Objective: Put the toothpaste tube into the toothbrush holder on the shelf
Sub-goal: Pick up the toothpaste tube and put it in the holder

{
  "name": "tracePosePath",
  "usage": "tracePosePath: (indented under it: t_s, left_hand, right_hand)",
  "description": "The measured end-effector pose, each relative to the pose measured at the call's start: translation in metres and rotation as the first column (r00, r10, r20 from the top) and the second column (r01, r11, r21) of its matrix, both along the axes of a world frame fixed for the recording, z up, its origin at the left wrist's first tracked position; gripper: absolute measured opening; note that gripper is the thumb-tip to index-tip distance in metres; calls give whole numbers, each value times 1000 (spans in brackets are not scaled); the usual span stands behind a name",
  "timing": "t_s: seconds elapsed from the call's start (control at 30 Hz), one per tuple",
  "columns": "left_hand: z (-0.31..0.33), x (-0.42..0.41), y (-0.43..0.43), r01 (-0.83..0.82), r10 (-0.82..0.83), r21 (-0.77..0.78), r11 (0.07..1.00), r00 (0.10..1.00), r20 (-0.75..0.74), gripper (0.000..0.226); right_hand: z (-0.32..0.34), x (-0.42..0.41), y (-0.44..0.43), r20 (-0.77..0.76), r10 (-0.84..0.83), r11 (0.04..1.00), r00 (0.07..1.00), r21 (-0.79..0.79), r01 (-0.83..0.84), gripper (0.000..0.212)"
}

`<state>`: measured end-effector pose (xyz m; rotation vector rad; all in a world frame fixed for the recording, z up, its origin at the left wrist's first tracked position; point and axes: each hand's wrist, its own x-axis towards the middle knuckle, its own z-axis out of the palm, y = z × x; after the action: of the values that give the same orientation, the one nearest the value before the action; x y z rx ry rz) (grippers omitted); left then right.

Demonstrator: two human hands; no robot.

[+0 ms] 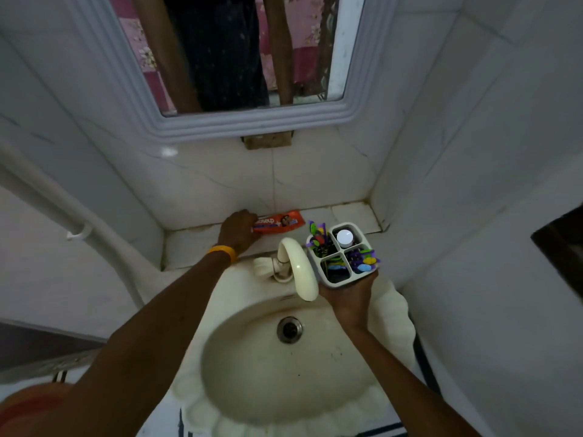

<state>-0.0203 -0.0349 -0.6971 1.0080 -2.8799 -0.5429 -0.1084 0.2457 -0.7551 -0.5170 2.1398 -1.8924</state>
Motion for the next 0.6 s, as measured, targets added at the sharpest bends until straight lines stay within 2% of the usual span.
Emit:
tracePosePath:
  t_s: [0.17, 0.23, 0.3, 0.43, 0.6]
  left_hand:
    - [59, -4, 13, 0, 17, 64, 998, 962, -272, 41]
    - [90, -3, 27, -21, 51, 75, 997, 904, -425, 48]
    - [118, -2, 41, -14, 52, 78, 997, 852, -520, 41]
    - [164, -2, 74, 70, -4, 92, 993, 819, -574, 32]
    - [183, 1, 115, 155, -121, 34, 987, 873, -473, 39]
  right_hand:
    - [4, 0, 0, -10, -20, 1000, 1000, 2, 20, 116]
    - [5, 0, 0, -31, -15, 1000, 999, -9, 15, 118]
    - [4, -1, 1, -33, 2, 1000, 999, -28, -3, 120]
    - [7, -1, 3, 14, 23, 998, 1000, -65, -22, 116]
    - [7, 1, 5, 8, 7, 998, 1000, -70, -6, 109]
